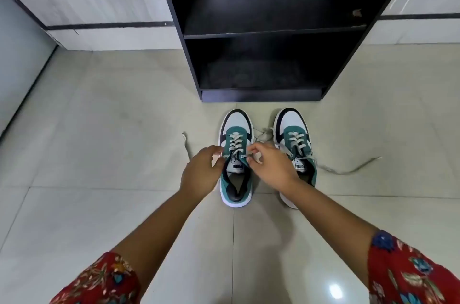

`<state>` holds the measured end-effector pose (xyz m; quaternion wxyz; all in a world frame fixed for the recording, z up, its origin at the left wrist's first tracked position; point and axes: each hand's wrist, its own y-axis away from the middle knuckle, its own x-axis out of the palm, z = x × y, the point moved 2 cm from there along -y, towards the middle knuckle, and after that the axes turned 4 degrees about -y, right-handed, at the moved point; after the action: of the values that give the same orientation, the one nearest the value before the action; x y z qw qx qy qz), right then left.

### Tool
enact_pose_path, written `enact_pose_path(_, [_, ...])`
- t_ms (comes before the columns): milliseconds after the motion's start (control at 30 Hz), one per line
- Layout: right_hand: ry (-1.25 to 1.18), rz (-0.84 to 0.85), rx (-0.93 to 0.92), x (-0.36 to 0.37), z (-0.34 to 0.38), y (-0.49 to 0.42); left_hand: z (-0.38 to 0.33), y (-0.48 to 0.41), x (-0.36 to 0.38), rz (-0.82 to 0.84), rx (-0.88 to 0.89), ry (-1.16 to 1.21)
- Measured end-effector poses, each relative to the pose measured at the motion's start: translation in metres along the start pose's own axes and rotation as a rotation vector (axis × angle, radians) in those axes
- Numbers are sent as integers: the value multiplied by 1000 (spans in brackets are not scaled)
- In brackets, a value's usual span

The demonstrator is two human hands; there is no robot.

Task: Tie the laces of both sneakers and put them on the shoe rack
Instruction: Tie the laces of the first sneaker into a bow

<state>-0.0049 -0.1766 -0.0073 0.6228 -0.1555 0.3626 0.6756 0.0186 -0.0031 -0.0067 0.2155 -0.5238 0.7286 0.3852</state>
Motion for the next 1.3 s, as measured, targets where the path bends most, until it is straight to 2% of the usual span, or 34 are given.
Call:
enact_pose_path(200, [124,-73,-70,12,-9,-14,9,-8,10,-86,38,-104])
enact_pose_path(400, [192,-182,-168,17,-15,-16,14,-11,11,-180,90,-75])
enact_pose_path(500, [160,-174,-164,11,-16,-13,23,-12,9,-198,56,-30])
enact_pose_path(667, [53,-87,-148,12,-13,-14,24,-13,13,-91,80,49])
enact_pose_path(800, [116,-139,-199,15,-11,-14,15,-12,9,-212,238,-119])
enact_pose_path(900, [160,-140,-192,12,-11,-14,16,-15,7,-224,250,-255])
enact_pose_path(1033, [496,-63,-162,15,-1,-15,10,-14,8,-224,268,-191])
enact_pose_path(1100, [579,-8,-176,15,2,-16,11,-14,5,-251,271,-209])
enact_pose_path(1300, [445,-38,-126,1,-15,-5,31,-5,0,-292,164,-180])
